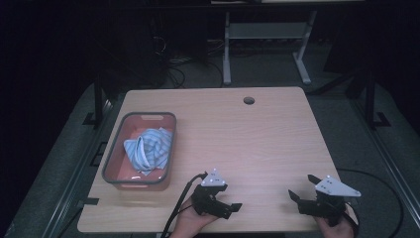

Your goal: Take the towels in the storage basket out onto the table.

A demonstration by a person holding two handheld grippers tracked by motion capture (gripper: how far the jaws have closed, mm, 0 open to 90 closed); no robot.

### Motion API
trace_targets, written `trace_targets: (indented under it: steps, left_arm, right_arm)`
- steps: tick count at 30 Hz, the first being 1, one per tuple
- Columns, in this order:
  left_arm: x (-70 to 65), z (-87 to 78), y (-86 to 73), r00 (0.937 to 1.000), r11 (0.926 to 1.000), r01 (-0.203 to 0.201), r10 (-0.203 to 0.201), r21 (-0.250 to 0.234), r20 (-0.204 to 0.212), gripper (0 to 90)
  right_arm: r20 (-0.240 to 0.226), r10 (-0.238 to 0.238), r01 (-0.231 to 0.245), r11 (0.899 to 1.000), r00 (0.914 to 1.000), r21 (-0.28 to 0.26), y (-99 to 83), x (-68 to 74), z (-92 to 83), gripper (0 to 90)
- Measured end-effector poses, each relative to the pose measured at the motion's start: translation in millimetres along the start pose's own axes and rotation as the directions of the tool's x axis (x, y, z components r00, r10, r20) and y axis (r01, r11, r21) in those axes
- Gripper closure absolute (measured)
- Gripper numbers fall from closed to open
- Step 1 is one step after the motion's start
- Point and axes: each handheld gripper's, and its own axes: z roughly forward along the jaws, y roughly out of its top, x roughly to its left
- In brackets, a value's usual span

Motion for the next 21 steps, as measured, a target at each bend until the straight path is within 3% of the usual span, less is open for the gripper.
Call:
trace_targets:
  steps: [12,15,21]
  left_arm:
    - [1.7,-4.6,4.2,0.9999,0.9999,-0.011,0.011,-0.008,-0.006,17.6]
    - [-0.6,-6.8,7.9,0.999,0.9992,-0.038,0.038,-0.008,-0.022,17.6]
    - [-1.4,-14.4,17.7,0.999,0.9989,-0.046,0.046,-0.01,0.002,19.9]
  right_arm:
    - [-0.003,-0.02,0.02,1.0,0.9998,0.002,3.1,3.3,1.6,14.5]
    - [-0.005,-0.02,0.02,1.0,0.9998,0.005,3.4,5.0,2.8,14.5]
    - [-0.005,-0.04,0.04,0.999,0.9992,0.009,4.3,9.0,3.6,14.5]
